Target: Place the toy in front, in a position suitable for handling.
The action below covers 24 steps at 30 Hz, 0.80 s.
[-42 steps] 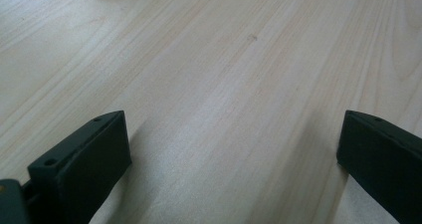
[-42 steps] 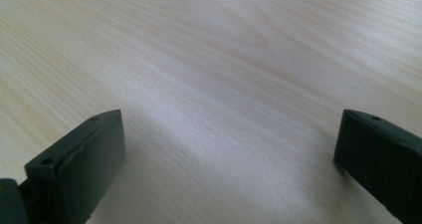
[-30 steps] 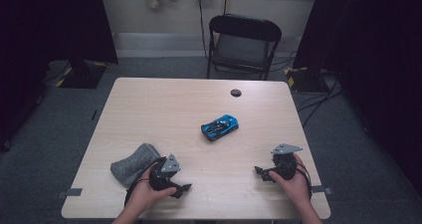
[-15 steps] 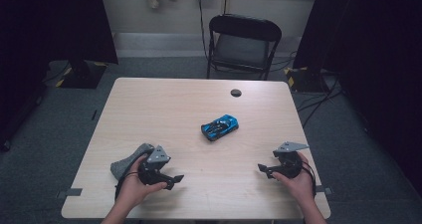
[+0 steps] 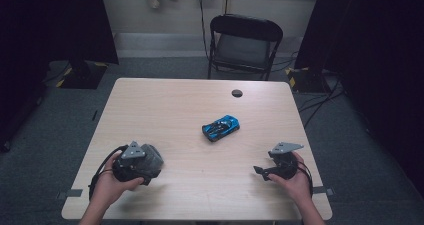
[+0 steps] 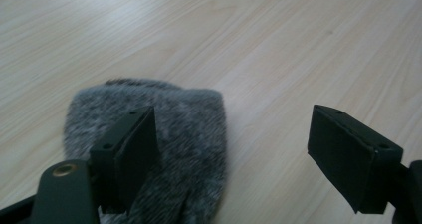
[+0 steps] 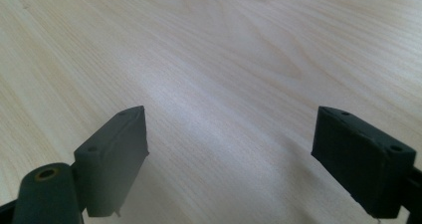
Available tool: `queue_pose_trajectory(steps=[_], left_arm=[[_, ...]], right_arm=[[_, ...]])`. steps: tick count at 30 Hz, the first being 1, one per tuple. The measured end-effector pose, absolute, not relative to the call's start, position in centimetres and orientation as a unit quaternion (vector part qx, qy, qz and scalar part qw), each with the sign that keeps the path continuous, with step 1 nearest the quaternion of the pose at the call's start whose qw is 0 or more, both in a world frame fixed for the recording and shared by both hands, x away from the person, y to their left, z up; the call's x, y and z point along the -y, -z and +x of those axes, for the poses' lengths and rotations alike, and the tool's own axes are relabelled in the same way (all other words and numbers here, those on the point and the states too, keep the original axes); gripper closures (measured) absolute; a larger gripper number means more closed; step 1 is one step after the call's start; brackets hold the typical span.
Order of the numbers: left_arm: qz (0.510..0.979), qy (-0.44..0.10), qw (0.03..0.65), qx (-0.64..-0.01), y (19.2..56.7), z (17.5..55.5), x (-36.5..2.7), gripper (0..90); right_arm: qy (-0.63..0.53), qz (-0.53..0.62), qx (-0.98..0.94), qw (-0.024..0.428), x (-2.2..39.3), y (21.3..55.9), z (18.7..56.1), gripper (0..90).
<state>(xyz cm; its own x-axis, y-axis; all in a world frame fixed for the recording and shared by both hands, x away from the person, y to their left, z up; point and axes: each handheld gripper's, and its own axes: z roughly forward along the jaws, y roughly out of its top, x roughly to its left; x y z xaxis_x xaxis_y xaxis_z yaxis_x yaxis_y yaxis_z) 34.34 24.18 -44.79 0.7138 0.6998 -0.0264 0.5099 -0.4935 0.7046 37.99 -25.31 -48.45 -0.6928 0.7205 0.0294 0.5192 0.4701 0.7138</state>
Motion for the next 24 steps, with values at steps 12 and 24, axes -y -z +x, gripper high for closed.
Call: queue_pose_trajectory(steps=[12,24], left_arm=[[0.847,-0.135,0.343,-0.383,45.6,34.7,-27.5,18.6],[0.852,-0.135,0.321,-0.391,47.2,34.8,-28.6,17.6]], right_arm=[[-0.367,0.363,-0.846,0.135,25.3,48.4,38.0,13.8],[-0.365,0.359,-0.849,0.131,25.2,48.5,38.1,14.1]])
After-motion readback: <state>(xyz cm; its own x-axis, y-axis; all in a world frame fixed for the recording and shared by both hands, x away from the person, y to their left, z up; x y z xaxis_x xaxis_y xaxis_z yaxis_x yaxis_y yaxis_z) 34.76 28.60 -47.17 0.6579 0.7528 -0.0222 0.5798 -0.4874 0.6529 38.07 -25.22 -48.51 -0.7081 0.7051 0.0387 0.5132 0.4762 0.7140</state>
